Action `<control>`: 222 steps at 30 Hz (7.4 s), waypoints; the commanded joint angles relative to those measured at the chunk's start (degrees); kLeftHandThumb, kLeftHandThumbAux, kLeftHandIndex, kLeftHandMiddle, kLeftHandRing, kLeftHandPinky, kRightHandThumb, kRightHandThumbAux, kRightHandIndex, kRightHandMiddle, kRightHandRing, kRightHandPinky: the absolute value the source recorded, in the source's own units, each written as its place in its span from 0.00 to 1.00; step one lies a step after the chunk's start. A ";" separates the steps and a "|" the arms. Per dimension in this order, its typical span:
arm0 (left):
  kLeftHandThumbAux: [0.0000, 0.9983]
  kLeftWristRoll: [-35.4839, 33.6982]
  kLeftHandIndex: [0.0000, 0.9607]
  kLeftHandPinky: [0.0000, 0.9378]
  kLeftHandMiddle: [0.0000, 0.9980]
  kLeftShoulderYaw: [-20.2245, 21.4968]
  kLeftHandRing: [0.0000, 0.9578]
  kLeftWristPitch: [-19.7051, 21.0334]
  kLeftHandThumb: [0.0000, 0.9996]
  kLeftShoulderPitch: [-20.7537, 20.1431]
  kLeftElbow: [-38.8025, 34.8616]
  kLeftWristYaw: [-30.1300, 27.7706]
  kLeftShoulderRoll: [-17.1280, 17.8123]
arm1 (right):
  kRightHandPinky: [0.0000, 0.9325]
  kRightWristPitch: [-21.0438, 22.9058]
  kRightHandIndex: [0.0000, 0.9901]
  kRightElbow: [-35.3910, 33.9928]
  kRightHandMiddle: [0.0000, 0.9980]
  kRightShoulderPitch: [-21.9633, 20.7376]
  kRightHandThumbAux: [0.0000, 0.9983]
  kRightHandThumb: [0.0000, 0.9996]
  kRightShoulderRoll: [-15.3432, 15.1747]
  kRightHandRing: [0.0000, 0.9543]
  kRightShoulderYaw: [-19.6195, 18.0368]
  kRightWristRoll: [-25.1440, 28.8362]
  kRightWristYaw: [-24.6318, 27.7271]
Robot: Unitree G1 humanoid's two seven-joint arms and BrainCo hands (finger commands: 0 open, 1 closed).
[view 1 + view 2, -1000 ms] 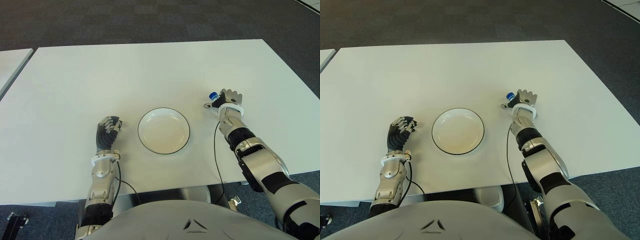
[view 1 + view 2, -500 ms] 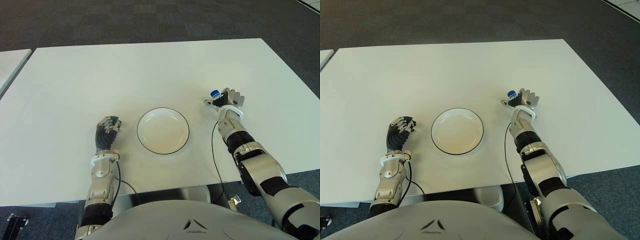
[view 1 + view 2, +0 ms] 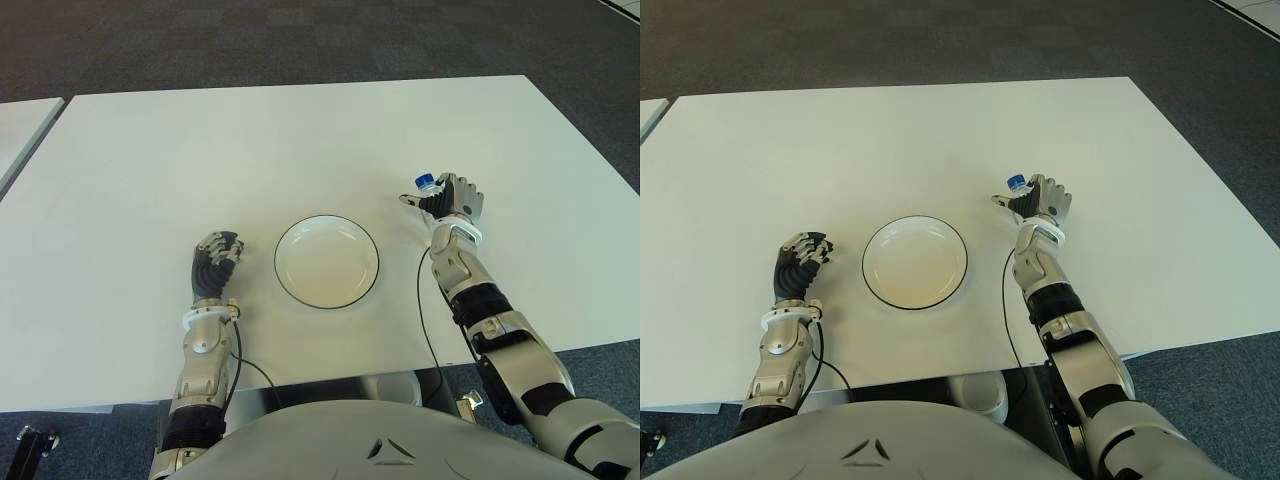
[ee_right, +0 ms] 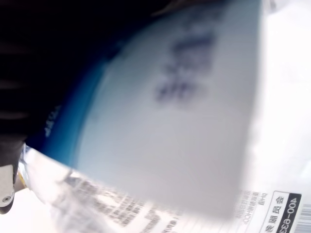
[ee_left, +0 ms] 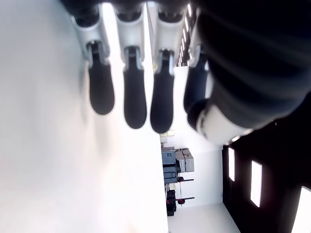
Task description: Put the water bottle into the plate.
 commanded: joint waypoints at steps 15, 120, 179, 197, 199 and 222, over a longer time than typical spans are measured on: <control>0.72 0.19 0.45 0.52 0.50 -0.19 0.51 2.31 0.70 1.04 0.71 0.35 -0.61 | 0.94 -3.81 0.44 -20.07 0.86 7.26 0.72 0.73 0.85 0.90 -2.49 -2.61 -2.82; 0.72 0.07 0.45 0.52 0.50 0.14 0.51 2.59 0.70 2.78 -0.61 0.88 -0.95 | 0.48 -32.30 0.13 0.23 0.24 2.47 0.59 0.60 6.01 0.36 19.85 -9.55 19.04; 0.72 0.09 0.44 0.52 0.49 -0.07 0.51 2.94 0.70 1.88 -0.09 0.65 -0.67 | 0.00 -47.34 0.00 -8.15 0.00 7.32 0.13 0.46 -1.44 0.00 16.74 -6.01 20.80; 0.72 0.50 0.45 0.52 0.50 -0.16 0.52 2.57 0.70 1.44 0.83 0.76 -0.24 | 0.00 -50.40 0.00 -7.21 0.00 11.77 0.16 0.33 -2.03 0.00 14.10 -10.22 0.67; 0.72 0.47 0.45 0.52 0.50 -0.19 0.52 2.77 0.70 1.38 0.78 0.76 -0.22 | 0.00 -50.44 0.00 -6.89 0.00 12.47 0.17 0.32 -1.96 0.00 13.56 -10.18 -1.17; 0.72 0.50 0.45 0.51 0.50 -0.29 0.51 2.81 0.70 1.27 0.98 0.82 -0.23 | 0.00 -59.67 0.00 -0.17 0.00 16.88 0.18 0.37 0.75 0.00 5.36 -1.43 -17.15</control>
